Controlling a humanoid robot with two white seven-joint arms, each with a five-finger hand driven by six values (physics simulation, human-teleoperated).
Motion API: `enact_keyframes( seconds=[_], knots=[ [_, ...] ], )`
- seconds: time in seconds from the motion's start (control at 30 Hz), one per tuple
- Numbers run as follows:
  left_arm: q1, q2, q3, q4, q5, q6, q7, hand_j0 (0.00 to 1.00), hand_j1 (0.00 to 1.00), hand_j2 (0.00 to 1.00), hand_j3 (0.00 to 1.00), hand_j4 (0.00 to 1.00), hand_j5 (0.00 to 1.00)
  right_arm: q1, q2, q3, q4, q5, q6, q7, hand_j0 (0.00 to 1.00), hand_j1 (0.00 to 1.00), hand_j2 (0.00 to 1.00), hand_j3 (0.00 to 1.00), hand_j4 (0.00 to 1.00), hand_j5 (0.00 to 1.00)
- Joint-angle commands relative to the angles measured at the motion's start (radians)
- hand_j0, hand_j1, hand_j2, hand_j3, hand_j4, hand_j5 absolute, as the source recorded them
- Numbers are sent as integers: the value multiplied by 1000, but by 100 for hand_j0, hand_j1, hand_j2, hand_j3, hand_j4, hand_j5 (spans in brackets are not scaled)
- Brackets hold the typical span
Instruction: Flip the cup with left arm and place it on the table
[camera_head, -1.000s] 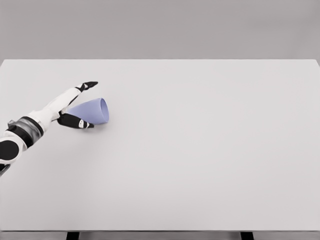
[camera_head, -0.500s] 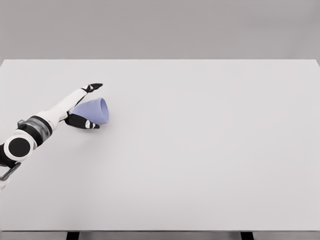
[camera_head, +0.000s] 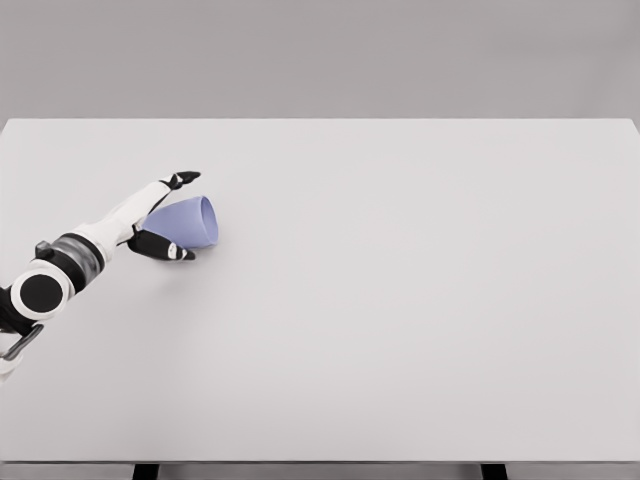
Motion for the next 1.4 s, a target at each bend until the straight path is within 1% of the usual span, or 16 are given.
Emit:
enact_keyframes(
  seconds=[0.0, 0.13, 0.23, 0.37, 1.27, 1.3, 1.37],
  knots=[
    [0, -2, -1, 9, -3, 0, 0, 100, 100, 100, 100, 100, 100, 0, 0, 0, 0, 0, 0, 0, 100, 100, 100, 100, 100, 100],
    [-15, -21, -6, 52, -3, 0, 0, 100, 100, 100, 100, 100, 100, 0, 0, 0, 0, 0, 0, 0, 100, 100, 100, 100, 100, 100],
    [-29, -23, -12, 57, -3, 0, 0, 100, 100, 100, 100, 100, 100, 0, 0, 0, 0, 0, 0, 0, 100, 100, 100, 100, 100, 100],
    [-31, -29, -16, 64, -3, 0, 0, 100, 100, 100, 100, 100, 100, 0, 0, 0, 0, 0, 0, 0, 100, 100, 100, 100, 100, 100],
    [-38, -46, -26, 78, -3, 12, 0, 100, 100, 100, 100, 100, 100, 0, 0, 0, 0, 0, 0, 0, 100, 100, 100, 100, 100, 100],
    [-41, -49, -30, 76, -4, 14, 0, 96, 96, 96, 96, 96, 96, 0, 0, 0, 0, 0, 0, 0, 100, 100, 100, 100, 100, 100],
    [-48, -49, -32, 78, -6, 20, 0, 96, 96, 96, 96, 96, 96, 0, 0, 0, 0, 0, 0, 0, 100, 100, 100, 100, 100, 100]
  ],
)
